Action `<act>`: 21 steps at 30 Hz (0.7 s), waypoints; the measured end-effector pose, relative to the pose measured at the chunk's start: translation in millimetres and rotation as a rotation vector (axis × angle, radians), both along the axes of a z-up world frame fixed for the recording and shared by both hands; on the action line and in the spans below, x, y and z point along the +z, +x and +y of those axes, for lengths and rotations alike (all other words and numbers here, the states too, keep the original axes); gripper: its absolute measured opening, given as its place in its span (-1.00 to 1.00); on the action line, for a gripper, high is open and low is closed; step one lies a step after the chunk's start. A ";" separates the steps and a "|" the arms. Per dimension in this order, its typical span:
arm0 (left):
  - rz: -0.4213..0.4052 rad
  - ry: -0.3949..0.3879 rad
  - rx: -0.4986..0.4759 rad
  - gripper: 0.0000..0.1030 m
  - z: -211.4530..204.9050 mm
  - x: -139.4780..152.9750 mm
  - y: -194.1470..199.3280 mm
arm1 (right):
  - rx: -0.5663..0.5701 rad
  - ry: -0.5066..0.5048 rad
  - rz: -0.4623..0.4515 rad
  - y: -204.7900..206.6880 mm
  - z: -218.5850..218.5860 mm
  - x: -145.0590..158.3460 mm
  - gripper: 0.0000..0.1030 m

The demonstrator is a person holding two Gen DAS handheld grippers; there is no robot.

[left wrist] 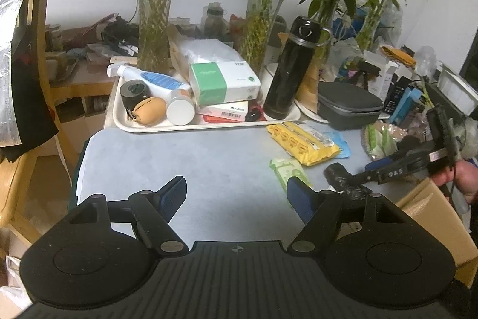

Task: Organize soft objects
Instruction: 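Grasp the black plastic-wrapped roll on the table with the right tool, then grasp the green-and-white wet wipes pack with the left tool while the right tool holds the roll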

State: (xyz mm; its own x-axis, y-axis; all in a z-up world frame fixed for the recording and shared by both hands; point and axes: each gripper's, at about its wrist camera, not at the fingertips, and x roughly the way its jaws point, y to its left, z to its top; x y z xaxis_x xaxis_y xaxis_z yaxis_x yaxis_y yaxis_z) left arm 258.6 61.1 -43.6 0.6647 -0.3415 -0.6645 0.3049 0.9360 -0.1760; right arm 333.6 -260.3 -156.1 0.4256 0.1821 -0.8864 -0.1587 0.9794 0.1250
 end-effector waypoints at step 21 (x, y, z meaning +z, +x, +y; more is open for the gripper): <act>0.089 0.115 0.006 0.43 -48.2 40.7 36.0 | -0.087 0.028 0.052 15.0 -10.1 -1.4 -0.10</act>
State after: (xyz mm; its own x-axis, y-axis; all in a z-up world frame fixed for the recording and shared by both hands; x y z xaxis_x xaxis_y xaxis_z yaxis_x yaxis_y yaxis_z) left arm 294.6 12.9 -2.8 0.6033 -0.2560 -0.7553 0.2870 0.9533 -0.0939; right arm 348.7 -270.4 -157.6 0.3940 0.1713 -0.9030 -0.0655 0.9852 0.1583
